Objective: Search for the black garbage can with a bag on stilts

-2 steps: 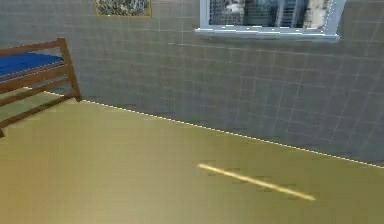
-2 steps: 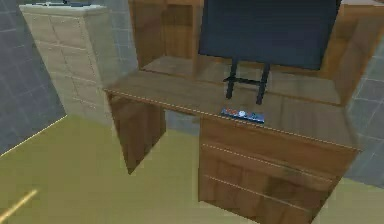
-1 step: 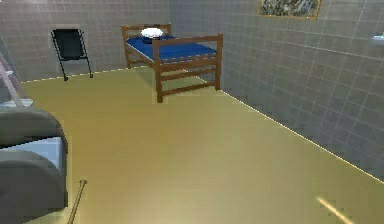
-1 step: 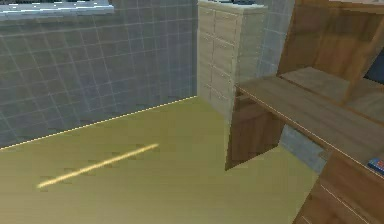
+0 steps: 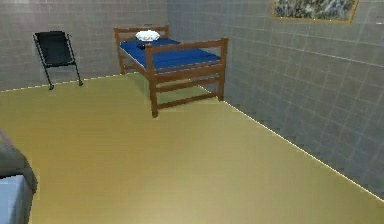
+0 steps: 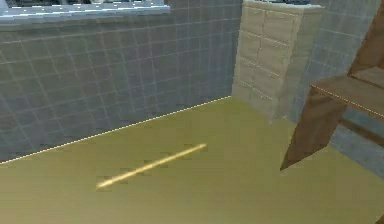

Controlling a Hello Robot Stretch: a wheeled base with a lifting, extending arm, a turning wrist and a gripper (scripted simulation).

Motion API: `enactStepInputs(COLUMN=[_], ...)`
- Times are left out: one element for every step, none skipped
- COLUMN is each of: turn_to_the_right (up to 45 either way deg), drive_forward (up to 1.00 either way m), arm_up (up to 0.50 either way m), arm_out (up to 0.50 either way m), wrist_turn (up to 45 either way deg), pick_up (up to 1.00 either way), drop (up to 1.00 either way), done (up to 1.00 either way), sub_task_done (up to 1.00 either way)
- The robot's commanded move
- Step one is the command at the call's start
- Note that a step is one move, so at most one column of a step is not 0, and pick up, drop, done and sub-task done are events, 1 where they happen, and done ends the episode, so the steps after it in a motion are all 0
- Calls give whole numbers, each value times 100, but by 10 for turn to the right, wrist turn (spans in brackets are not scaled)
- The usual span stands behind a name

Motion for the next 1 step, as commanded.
enactStepInputs(turn_to_the_right=[-210], drive_forward=[0], arm_up=[0], arm_out=[0], wrist_turn=[0], pick_up=[0], drop=[0], done=[0], sub_task_done=[0])
